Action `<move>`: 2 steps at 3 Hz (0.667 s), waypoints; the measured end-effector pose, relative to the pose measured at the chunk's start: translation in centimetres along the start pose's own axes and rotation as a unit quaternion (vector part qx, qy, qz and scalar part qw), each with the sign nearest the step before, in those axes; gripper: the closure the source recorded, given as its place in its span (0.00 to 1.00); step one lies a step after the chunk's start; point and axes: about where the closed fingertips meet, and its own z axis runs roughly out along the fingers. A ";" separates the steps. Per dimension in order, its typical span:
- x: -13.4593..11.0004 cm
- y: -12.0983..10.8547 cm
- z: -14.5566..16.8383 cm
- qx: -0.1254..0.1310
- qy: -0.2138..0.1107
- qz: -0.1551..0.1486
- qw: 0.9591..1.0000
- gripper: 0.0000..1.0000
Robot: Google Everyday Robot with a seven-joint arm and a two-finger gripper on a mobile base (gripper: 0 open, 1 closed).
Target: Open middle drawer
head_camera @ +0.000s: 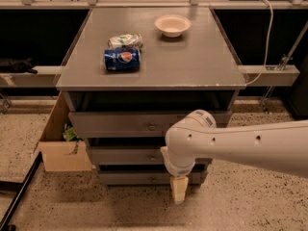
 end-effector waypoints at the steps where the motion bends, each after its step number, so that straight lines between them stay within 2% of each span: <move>1: 0.3 -0.5 2.4 -0.031 0.008 0.007 0.999 0.00; 2: 1.0 0.3 9.4 -0.104 0.013 0.026 0.994 0.00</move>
Offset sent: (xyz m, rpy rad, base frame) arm 0.0148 0.0039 -0.1582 -0.1151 0.3416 -0.0603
